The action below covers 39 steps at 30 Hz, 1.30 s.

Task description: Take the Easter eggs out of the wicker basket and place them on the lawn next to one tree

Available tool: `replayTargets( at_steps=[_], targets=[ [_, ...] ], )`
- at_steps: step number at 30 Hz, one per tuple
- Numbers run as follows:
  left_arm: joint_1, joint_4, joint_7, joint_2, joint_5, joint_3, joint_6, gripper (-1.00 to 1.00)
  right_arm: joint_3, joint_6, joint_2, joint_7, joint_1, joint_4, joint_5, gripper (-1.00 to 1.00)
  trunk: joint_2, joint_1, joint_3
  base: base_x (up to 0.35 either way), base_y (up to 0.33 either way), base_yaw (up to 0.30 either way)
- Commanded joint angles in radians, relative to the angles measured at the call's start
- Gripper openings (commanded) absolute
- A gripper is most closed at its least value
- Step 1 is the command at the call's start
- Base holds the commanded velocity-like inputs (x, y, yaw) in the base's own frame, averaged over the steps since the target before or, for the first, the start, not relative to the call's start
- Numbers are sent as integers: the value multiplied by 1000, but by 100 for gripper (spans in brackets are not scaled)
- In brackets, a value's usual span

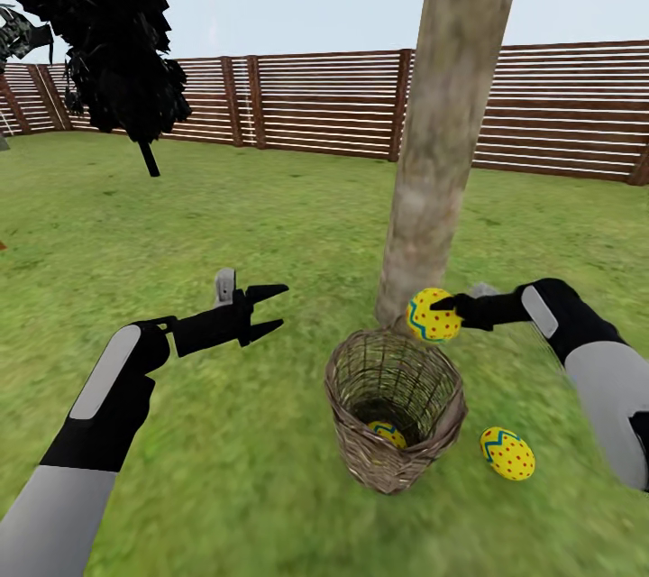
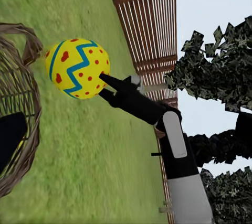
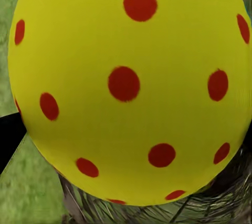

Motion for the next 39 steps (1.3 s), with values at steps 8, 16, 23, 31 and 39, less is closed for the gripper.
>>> replayTargets(
  at_steps=[8,16,23,31,39],
  targets=[
    [-1,-3,8,1,10,0,0,100,5,-1,-57,70,6,12,-1,-100,0,0,-1,0,-134,0],
    [-1,-2,8,1,11,1,0,100,4,-2,-54,72,7,10,-1,-100,0,0,4,0,-225,-72],
    [-1,0,8,2,16,1,0,100,2,-3,-58,110,13,15,-3,-100,0,0,13,0,-5,-207],
    [-1,3,9,-27,10,-1,-1,100,2,-146,-56,100,22,15,1,-100,0,0,23,0,0,-208],
    [-1,5,9,-28,6,-2,-1,100,2,-323,-55,92,53,15,3,-100,0,0,34,0,0,-208]
  ],
)
